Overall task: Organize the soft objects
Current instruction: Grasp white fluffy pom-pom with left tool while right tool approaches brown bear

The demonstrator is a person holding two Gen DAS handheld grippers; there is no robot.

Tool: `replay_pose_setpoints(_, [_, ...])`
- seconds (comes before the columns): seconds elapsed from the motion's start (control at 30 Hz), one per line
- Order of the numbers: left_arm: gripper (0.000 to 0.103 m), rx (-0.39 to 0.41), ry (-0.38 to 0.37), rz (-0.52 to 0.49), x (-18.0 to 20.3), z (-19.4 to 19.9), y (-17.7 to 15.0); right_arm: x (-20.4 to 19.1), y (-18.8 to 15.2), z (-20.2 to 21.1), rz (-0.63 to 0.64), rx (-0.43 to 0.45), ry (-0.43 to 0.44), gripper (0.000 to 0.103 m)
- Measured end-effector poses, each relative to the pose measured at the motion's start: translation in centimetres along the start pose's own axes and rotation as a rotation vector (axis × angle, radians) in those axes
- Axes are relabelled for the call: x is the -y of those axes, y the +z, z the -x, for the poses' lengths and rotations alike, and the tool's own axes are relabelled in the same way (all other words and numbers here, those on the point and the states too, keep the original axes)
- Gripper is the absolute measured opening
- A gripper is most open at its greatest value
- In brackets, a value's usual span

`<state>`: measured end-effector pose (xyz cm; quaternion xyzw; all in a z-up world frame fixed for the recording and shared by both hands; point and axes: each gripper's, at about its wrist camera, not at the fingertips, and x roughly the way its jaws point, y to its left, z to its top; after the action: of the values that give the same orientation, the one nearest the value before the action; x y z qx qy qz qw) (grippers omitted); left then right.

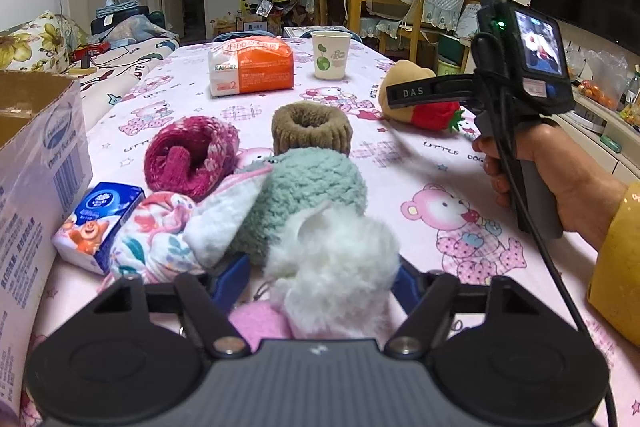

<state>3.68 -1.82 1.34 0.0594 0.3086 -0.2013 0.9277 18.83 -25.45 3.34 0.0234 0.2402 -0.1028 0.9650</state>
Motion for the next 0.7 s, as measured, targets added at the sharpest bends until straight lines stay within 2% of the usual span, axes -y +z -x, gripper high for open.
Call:
replay_pose_setpoints(0.33, [0.049, 0.020, -0.007, -0.011, 0.5, 0.3, -0.2, 0.8, 0.6, -1.0, -0.016, 0.024, 0.012, 0.102])
replay_pose_setpoints(0.7, [0.047, 0.069, -0.029, 0.061, -0.3, 2.3, -0.2, 0.6, 0.1, 0.4, -0.039, 0.085, 0.061, 0.097])
